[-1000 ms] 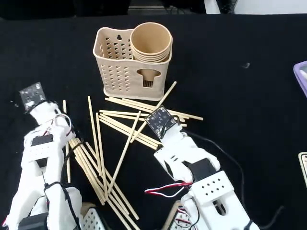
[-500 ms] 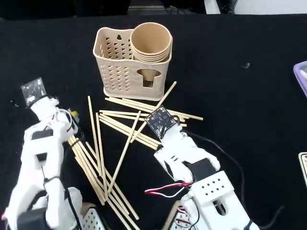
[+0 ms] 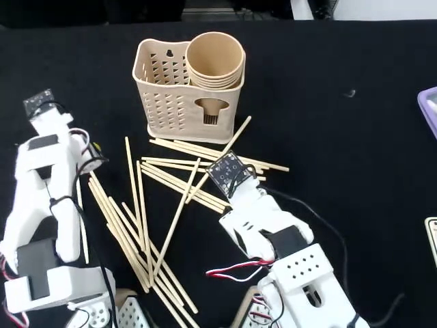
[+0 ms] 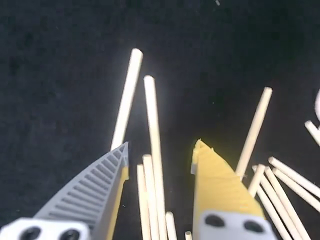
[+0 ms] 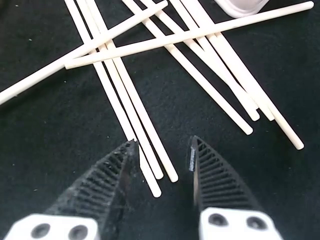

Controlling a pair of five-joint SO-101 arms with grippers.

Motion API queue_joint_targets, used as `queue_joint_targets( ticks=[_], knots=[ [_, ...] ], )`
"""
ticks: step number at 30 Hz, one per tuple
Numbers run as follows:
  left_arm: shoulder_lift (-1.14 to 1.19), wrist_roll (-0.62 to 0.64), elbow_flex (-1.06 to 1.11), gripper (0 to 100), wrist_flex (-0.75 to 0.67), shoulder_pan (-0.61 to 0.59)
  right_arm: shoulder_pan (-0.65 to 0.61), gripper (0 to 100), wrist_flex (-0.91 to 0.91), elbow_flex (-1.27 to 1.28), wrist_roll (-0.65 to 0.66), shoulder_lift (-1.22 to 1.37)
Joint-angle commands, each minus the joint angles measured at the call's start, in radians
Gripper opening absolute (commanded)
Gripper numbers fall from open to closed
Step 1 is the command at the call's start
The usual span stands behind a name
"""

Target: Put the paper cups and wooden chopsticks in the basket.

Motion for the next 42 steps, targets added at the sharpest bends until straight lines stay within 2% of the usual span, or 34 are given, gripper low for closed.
queue_joint_targets(
  ticks=[1, 6, 10, 17, 23, 31, 40, 42],
  knots=[
    [-0.006, -0.068, -0.065, 21, 0.008, -0.045, -0.008, 17.0, 0.008, -0.028, 0.002, -0.022],
    [-0.003, -0.147, -0.056, 21, -0.026, -0.12, -0.008, 17.0, 0.008, -0.028, 0.002, -0.022],
    [0.035, -0.209, -0.007, 21, -0.031, -0.085, -0.008, 17.0, 0.008, -0.028, 0.002, -0.022],
    [0.121, -0.209, -0.027, 21, -0.052, 0.001, -0.008, 17.0, 0.008, -0.028, 0.002, -0.022],
    [0.14, -0.209, -0.051, 21, -0.055, 0.002, -0.008, 17.0, 0.008, -0.028, 0.002, -0.022],
    [0.245, -0.209, -0.048, 21, -0.137, -0.007, -0.008, 17.0, 0.008, -0.028, 0.002, -0.022],
    [0.259, -0.037, -0.145, 21, -0.147, 0.001, -0.008, 17.0, 0.008, -0.028, 0.002, -0.022],
    [0.259, -0.023, -0.157, 21, -0.199, -0.004, -0.008, 17.0, 0.008, -0.028, 0.002, -0.022]
  ],
)
